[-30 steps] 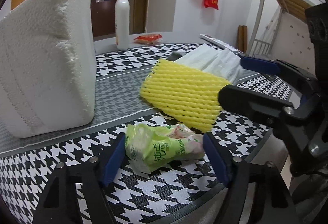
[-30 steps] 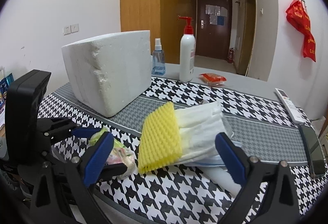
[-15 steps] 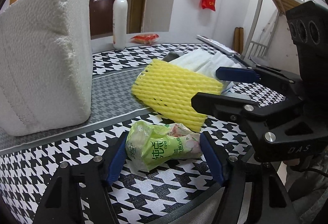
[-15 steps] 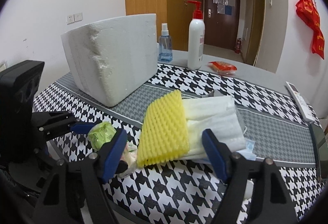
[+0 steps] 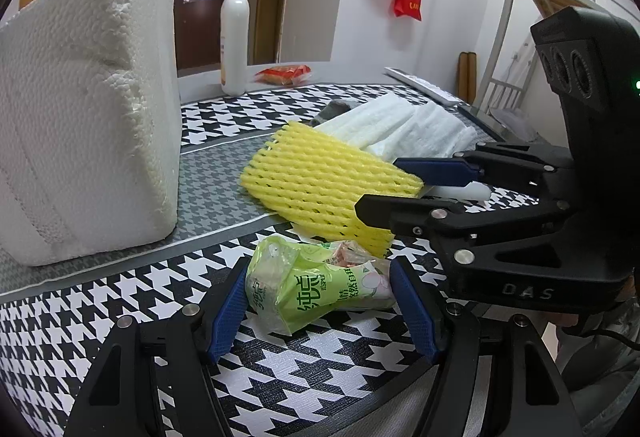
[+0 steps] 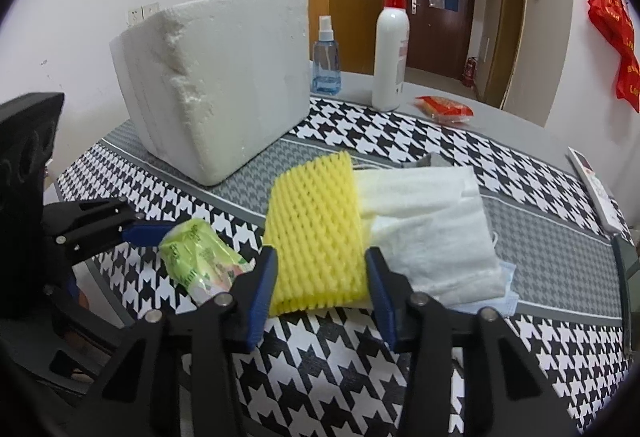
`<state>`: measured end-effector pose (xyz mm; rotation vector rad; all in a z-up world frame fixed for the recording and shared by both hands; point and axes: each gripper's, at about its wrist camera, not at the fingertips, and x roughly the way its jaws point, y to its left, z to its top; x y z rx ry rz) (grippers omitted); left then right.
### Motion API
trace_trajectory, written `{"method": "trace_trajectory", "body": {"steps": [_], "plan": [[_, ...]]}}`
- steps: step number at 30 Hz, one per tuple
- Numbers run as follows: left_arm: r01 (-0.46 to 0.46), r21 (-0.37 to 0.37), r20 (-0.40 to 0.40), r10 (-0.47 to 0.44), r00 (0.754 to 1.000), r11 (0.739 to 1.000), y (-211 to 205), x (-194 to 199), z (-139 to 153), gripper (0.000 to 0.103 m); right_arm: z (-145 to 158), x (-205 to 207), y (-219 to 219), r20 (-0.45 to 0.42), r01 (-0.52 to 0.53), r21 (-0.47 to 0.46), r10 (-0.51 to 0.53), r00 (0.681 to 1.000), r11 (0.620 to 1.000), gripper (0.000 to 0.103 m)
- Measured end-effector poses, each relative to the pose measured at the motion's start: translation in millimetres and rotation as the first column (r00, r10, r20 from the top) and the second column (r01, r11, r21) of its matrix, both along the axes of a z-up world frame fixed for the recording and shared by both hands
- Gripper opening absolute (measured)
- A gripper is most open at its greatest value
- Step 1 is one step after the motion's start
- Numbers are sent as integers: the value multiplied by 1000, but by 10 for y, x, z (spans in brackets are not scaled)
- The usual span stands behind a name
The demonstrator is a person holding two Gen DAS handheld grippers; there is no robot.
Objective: Organize soft objects
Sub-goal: 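Grasp the yellow foam net with the right gripper and lift it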
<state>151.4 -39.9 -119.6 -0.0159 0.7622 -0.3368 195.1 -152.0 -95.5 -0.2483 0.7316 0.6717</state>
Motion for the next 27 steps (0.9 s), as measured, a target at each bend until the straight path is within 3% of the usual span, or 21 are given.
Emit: {"method": "trace_trajectory", "body": {"steps": [3,8,19,27], "plan": [[0,0,0,0,1000,1000,4,6,-3,71,-65,40,13,-26,2,-12,-3,1000,1000,27],[0,1,1,0,1000,1000,2,5,-3,71,-83,44,-11,-26,10,-5,-10,1000,1000,14],[-10,-1,23,10,1000,1000,45,-36,37,70,171,-8,-114,16,18,79,-19,1000,997,13],[-52,-1,88,52,995,999,176,-171,232,70,349,-86,-144,56,18,119,-24,998,993,13]]}}
